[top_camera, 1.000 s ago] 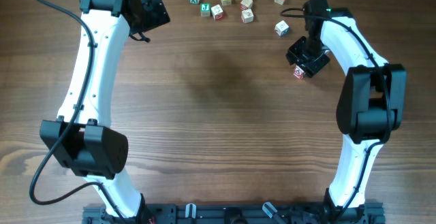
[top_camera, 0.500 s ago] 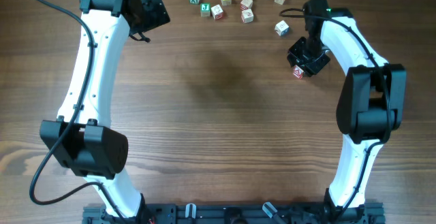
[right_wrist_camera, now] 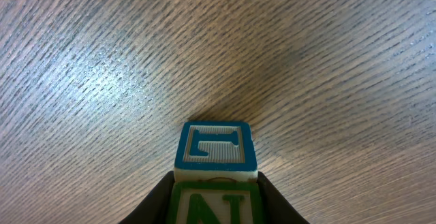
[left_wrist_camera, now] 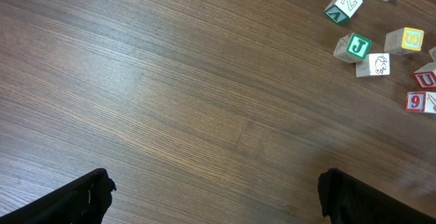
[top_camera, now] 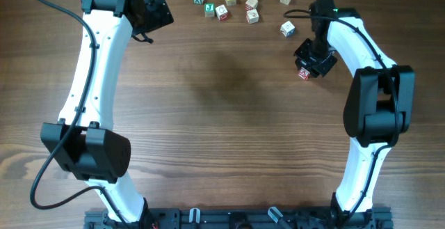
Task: Form a tower
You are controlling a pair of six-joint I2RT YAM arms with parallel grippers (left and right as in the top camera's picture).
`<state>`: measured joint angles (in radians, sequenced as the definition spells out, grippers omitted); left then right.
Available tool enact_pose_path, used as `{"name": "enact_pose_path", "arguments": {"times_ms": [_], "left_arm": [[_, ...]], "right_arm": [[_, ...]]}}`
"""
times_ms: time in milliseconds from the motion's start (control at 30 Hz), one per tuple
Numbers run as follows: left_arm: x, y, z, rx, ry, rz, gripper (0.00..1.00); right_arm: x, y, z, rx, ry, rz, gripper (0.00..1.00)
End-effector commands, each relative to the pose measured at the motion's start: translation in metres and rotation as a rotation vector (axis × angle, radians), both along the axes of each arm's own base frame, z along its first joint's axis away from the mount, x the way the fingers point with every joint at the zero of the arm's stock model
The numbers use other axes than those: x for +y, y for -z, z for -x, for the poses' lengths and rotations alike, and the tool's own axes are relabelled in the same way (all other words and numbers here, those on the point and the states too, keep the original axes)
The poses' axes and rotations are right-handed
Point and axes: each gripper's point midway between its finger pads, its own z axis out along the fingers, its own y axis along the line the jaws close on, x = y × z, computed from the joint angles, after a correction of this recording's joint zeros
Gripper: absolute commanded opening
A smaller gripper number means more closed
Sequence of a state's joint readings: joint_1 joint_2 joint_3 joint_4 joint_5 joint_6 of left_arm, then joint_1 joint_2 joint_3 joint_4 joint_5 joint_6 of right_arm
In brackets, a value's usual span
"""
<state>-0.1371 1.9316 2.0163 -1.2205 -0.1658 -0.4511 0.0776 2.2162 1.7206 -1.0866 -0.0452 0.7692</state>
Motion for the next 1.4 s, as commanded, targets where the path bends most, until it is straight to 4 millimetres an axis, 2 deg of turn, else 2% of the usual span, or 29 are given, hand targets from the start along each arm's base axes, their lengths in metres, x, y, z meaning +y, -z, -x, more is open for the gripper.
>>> {"name": "enact_pose_path", "arguments": {"times_ms": [0,267,500,700,733,833,1000,1100,1200,1267,1367], "left_arm": [[0.0,-0.01,0.003,-0.023,-0.002,0.008,1.0],[0.0,-0.01,0.003,-0.023,-0.002,0.008,1.0],[0.0,-0.01,0.003,-0.023,-0.002,0.008,1.0],[0.0,-0.01,0.003,-0.023,-0.002,0.008,1.0],[0.001,-0.01,0.003,-0.023,-0.002,0.008,1.0],[0.0,-0.01,0.003,-0.023,-0.002,0.008,1.0],[0.001,-0.01,0.003,-0.023,-0.002,0.008,1.0],[0.001,-0.01,0.003,-0.023,-0.002,0.008,1.0],[0.001,-0.01,0.003,-0.023,-0.002,0.008,1.0],[0.001,-0.01,0.003,-0.023,-0.002,0.008,1.0],[0.0,-0.01,0.003,-0.023,-0.002,0.008,1.0]], "right_arm": [[0.003,0.01,0.004,0.024,-0.05,-0.008,0.22],[0.007,0.01,0.002,-0.006,-0.39,-0.042,0.22],[0.013,0.009,0.007,-0.006,-0.602,-0.085,0.24],[0.008,0.008,0.018,0.041,-0.635,-0.082,0.22],[0.0,-0.004,0.024,0.087,-0.666,-0.051,0.2],[-0.018,-0.007,0.031,0.147,-0.675,0.039,0.21],[-0.016,-0.005,0.016,0.087,-0.67,0.054,0.26],[-0.004,-0.004,0.011,0.043,-0.695,-0.013,0.27],[-0.004,-0.004,0.012,0.048,-0.695,-0.013,0.33],[-0.004,-0.003,0.013,0.048,-0.695,-0.013,0.5],[-0.004,-0.003,0.012,0.048,-0.694,-0.013,0.57]]}}
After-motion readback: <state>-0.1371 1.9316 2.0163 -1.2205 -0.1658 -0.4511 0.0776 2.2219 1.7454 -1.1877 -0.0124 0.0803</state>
